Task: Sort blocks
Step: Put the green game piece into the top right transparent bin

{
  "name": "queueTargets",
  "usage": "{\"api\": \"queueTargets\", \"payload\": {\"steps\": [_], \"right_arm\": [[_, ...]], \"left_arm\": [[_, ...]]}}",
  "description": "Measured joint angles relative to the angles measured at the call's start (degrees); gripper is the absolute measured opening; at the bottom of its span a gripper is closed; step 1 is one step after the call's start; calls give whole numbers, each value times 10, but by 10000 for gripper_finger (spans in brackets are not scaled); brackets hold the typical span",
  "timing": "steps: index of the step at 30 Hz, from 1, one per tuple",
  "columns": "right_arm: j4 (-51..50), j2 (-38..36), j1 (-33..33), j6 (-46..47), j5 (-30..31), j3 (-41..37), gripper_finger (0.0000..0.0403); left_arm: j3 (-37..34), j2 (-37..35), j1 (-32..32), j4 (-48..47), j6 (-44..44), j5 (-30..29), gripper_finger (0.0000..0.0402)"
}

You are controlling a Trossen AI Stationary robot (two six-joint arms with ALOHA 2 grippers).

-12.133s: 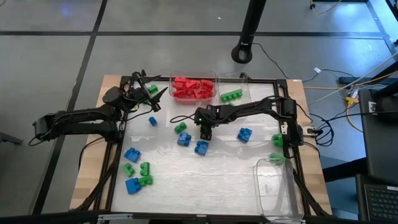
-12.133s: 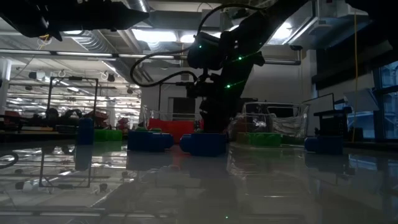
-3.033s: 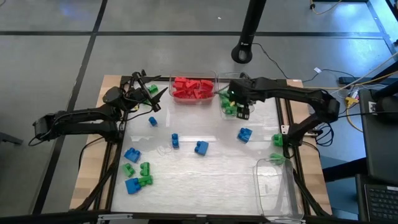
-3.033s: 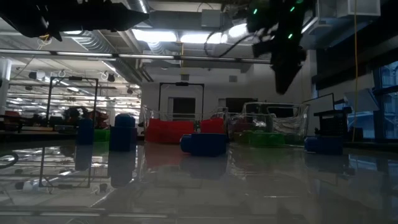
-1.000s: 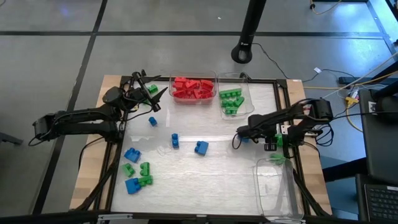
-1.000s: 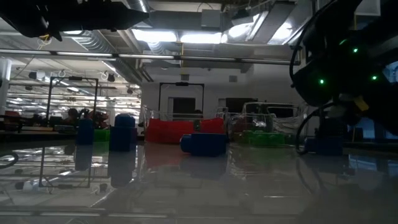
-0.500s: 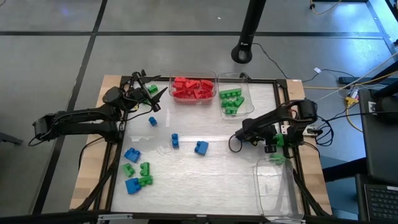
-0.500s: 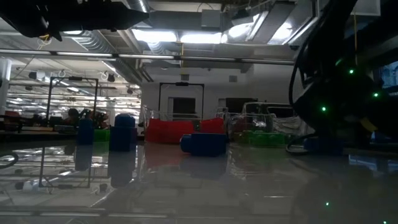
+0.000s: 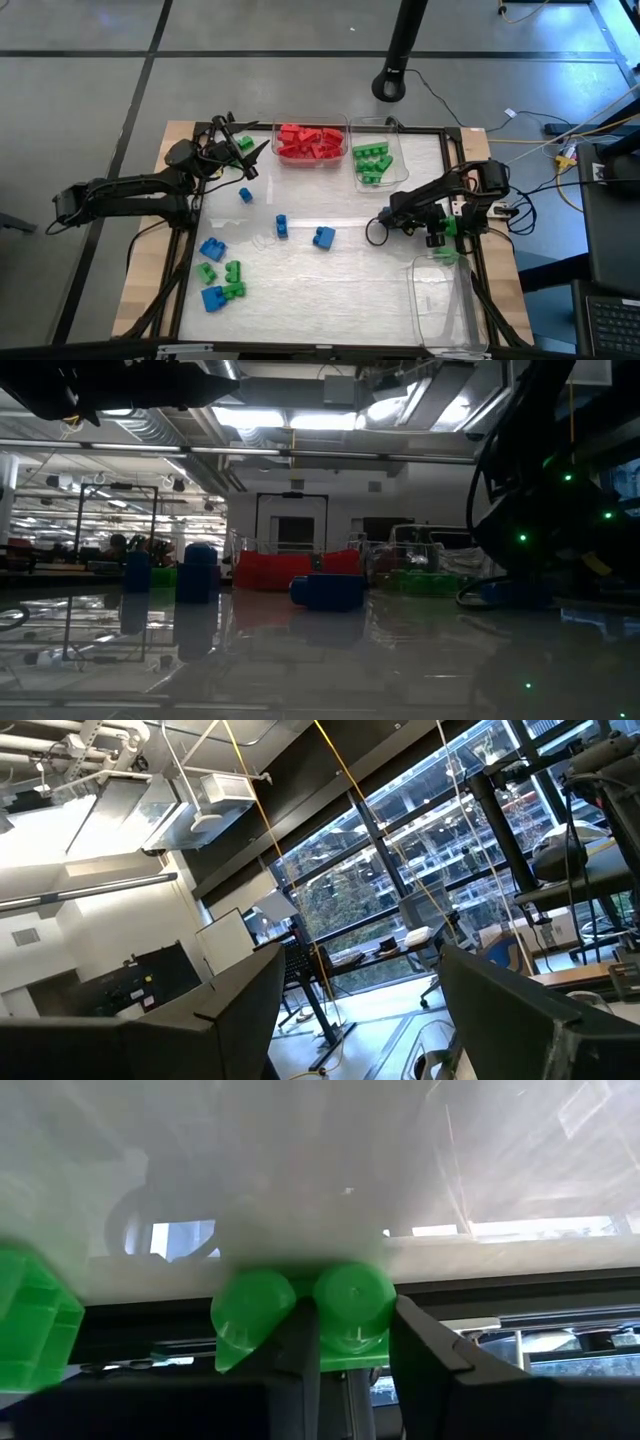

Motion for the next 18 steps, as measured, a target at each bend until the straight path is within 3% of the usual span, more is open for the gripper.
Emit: {"api": "queueTargets", "payload": {"steps": [9, 18], "right_arm": [[-5, -20, 0, -19, 28, 41, 86], [33, -36, 23, -51, 35, 106, 36]], "left_arm": [[0, 0, 0, 1, 0, 0, 253], [0, 0, 0, 1, 0, 0, 253]]}}
